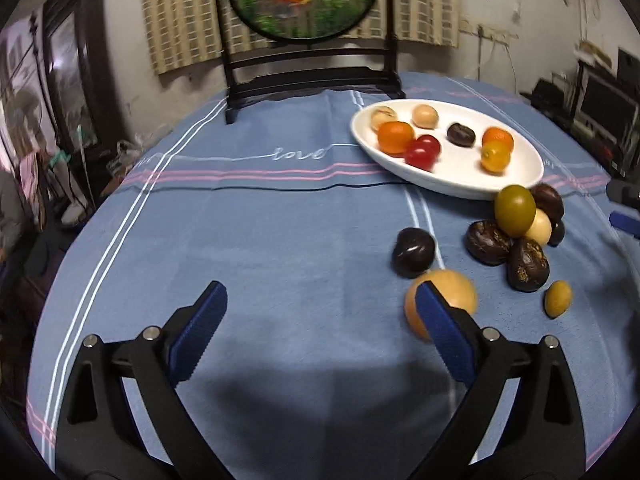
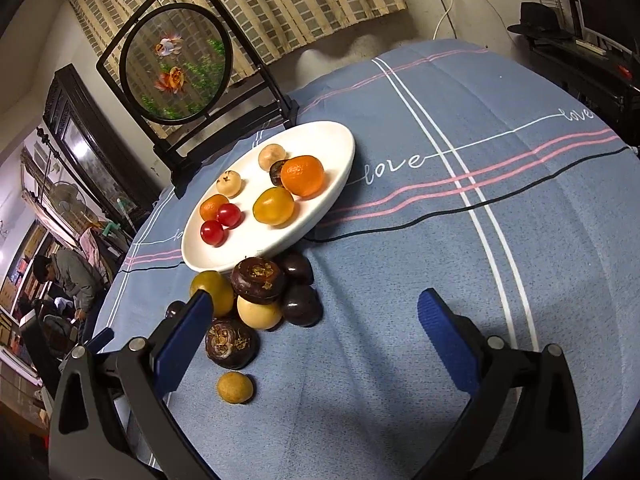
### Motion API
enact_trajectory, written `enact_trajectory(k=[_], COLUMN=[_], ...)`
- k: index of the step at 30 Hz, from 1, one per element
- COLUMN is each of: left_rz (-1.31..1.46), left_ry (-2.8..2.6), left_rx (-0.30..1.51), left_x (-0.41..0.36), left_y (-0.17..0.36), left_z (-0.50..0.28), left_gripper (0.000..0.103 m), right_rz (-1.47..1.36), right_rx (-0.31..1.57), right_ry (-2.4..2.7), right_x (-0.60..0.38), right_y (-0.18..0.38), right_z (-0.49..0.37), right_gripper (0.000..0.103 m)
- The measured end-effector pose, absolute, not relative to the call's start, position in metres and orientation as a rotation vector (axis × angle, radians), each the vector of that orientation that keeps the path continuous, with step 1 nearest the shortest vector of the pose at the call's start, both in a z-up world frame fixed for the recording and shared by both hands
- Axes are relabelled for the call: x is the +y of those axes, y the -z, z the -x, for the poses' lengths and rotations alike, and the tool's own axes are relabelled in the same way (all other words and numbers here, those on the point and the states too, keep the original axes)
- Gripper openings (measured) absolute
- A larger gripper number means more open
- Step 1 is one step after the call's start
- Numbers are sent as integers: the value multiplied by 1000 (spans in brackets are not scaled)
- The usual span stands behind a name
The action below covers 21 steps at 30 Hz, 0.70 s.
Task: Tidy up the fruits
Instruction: 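Grasp the large tan round fruit with the left gripper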
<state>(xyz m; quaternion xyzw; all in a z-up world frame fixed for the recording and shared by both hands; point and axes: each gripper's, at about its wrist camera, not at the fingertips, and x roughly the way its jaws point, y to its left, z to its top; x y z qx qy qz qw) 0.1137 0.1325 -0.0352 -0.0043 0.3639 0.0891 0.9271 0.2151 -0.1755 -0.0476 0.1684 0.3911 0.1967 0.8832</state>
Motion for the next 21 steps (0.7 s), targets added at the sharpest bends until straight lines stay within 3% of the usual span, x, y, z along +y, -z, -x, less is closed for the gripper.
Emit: enact_trajectory(k=[12,21], left_rz=[-229,-93], left_ry=[-58,54], left_rx=[745,841], left_x=[67,72], left_y=[41,51], left_z=[-124,-148], left_gripper=[97,92], right_rz=[-350,-337], right_rx=[820,824], right_ry=[-404,-406], right_x=[-176,-174], right_y=[49,50], right_z=[-217,-217], right_gripper=[102,102])
